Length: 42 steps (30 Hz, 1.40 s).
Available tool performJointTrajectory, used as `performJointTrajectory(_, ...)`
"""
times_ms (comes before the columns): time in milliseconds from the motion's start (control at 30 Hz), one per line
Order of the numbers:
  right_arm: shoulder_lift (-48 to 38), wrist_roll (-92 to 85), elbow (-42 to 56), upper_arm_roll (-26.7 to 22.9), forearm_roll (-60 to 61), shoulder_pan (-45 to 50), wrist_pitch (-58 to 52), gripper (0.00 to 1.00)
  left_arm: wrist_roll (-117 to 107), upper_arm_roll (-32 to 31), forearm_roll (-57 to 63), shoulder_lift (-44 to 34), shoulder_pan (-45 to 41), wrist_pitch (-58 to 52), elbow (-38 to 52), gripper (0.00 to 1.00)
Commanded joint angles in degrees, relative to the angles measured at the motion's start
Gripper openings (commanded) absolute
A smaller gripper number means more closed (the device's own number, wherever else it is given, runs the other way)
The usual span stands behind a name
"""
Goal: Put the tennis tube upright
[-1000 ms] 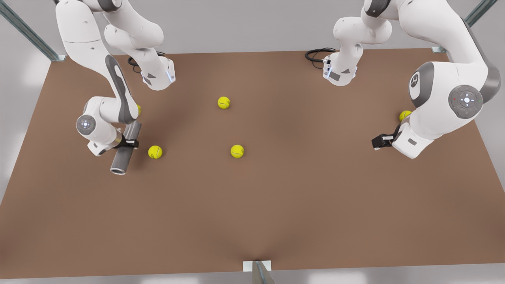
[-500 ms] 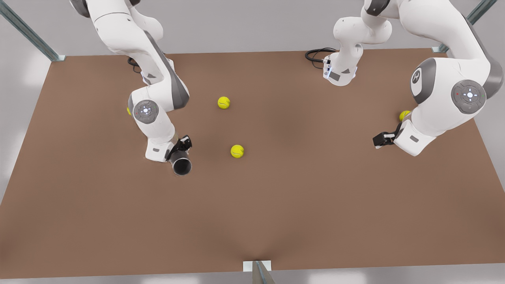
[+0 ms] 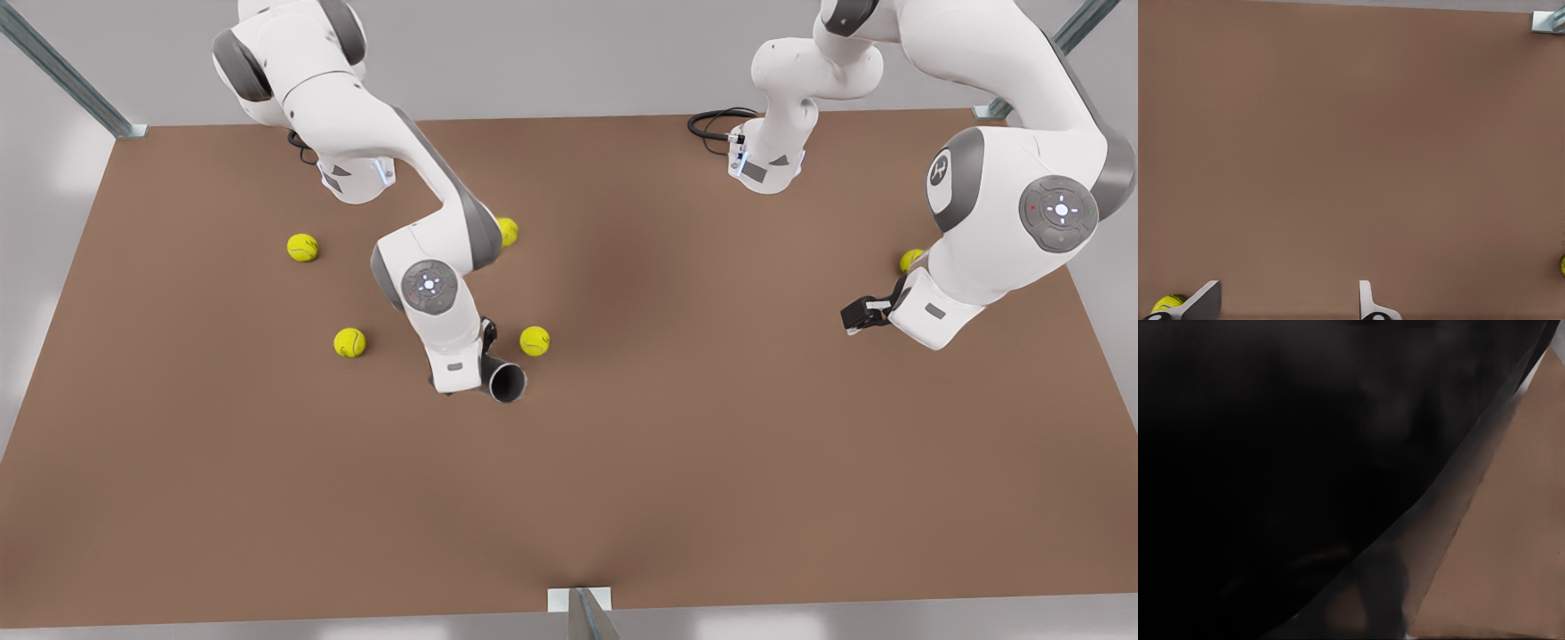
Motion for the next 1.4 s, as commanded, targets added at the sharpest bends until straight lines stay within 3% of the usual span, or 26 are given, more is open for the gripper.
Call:
performJointTrajectory(0, 1.2, -51.1, 1.4, -0.7, -5.2, -0.1, -1.0, 0.78, 0.0, 0.0, 0.1, -0.1, 0.0, 0.0, 0.0, 1.0)
performJointTrajectory(200, 9.7, -58.5, 8.9, -0.7, -8.3, 0.2, 4.0, 0.77, -0.1, 0.0, 0.1, 0.2, 0.0, 0.0, 0.0, 1.0)
performJointTrajectory(467, 14.8, -59.7, 9.9, -0.5, -8.2, 2.7, 10.1, 0.77, -0.1, -0.1, 0.2, 0.6, 0.0, 0.1, 0.0, 1.0)
performJointTrajectory(933, 19.6, -43.3, 10.5, -0.3, -6.4, 5.2, 10.3, 0.77, -0.1, -0.1, 0.2, 0.8, -0.1, 0.1, 0.0, 1.0)
performJointTrajectory(1167, 21.9, -40.2, 18.3, -0.4, -6.6, 7.1, 9.7, 0.76, -0.1, -0.1, 0.3, 0.8, -0.2, 0.3, 0.0, 1.0)
performJointTrajectory(1367, 25.5, -18.5, 22.9, -0.5, -6.5, 8.0, 9.8, 0.76, -0.1, -0.1, 0.7, 0.2, -0.9, 0.3, 0.0, 1.0)
